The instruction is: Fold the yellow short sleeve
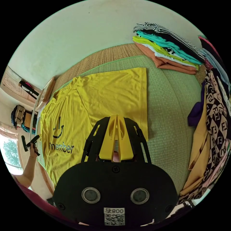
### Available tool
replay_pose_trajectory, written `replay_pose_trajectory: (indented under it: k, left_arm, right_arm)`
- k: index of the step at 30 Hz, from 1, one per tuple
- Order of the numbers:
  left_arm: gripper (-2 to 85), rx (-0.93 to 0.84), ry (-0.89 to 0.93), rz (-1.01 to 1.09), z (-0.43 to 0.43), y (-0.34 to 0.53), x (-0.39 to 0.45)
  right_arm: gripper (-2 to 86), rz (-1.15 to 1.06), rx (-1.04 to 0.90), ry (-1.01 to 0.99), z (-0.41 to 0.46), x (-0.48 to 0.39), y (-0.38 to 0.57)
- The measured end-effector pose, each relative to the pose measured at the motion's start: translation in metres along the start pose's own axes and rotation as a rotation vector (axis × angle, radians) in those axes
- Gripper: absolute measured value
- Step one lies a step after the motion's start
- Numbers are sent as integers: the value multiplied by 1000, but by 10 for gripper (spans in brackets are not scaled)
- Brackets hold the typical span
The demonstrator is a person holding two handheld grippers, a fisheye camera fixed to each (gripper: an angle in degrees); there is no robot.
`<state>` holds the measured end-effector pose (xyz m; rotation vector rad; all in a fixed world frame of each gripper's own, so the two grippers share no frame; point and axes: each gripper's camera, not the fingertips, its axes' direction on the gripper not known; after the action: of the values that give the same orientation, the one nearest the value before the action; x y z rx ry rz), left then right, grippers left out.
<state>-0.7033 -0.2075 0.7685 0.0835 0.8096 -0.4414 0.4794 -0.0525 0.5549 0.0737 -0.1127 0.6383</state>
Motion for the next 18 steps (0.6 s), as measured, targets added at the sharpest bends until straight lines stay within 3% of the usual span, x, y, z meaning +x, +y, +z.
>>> replay_pose_trajectory:
  k: [3,11,18]
  left_arm:
    - [3,-4,15,-37,-4,13,-12]
    - [2,7,92,-28,-30,90,-38]
    - [3,-120,152,-23,-31,196,-61]
  right_arm:
    - [-1,68,9,-93,-5,22,10]
    - [-1,107,39,-108,-48,50,55]
    - [-1,120,16,-310,-96,81,183]
